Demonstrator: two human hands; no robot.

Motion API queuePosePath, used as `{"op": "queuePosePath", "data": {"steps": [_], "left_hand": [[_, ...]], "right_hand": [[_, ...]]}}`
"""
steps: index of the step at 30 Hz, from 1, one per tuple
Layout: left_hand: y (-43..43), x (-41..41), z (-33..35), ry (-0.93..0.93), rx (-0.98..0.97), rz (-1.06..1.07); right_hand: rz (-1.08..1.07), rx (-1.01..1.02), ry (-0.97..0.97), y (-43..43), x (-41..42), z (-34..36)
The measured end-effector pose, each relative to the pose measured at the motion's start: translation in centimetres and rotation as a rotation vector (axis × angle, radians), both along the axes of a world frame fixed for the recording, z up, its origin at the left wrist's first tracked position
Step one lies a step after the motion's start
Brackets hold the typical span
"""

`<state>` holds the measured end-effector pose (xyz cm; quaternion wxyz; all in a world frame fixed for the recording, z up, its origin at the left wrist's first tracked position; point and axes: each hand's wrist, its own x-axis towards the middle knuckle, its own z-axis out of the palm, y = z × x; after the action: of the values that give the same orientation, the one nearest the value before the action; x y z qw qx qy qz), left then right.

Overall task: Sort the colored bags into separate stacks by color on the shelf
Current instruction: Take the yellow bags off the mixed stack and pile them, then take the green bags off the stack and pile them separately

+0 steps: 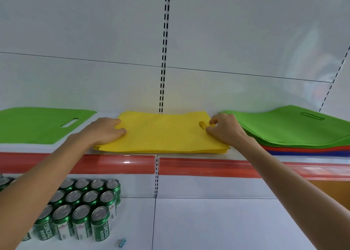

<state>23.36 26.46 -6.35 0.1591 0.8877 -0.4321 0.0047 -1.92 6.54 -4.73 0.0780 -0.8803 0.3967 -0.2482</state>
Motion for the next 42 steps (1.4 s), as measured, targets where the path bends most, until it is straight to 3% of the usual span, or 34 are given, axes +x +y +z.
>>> {"op": "queuePosePath", "data": {"steps": [7,12,21,26,35,42], "left_hand": [[-0.5,-0.5,1.0,-0.077,0.057,0.052],[-3.5,-4.6,3.3,-0.148,-0.118,0.036],[-15.5,-17.3,4.3,-0.019,-0.237,-0.304],[-22.4,-23.0,4.4,-0.062,-0.133,-0.320],[-29.1,-26.4,2.3,-0.121,0.297,-0.189],[-29.9,-27.0,1.8,-0.079,0.296,-0.163]], "right_hand": [[0.037,-0.006,0.003,-0.3,-0.1,0.2],[0.031,-0.096,-0.162,-1.6,-3.3,3.0],[-0.130,-0.131,-0.133,-9.2,-14.2,4.7],[-0.249,-0.139,-0.055,-15.4,-21.4,5.1],[-0.269,-0.092,0.099,-23.8,-27.0,5.4],[-0.262,-0.027,0.187,-26.6,-26.9,4.3]]}}
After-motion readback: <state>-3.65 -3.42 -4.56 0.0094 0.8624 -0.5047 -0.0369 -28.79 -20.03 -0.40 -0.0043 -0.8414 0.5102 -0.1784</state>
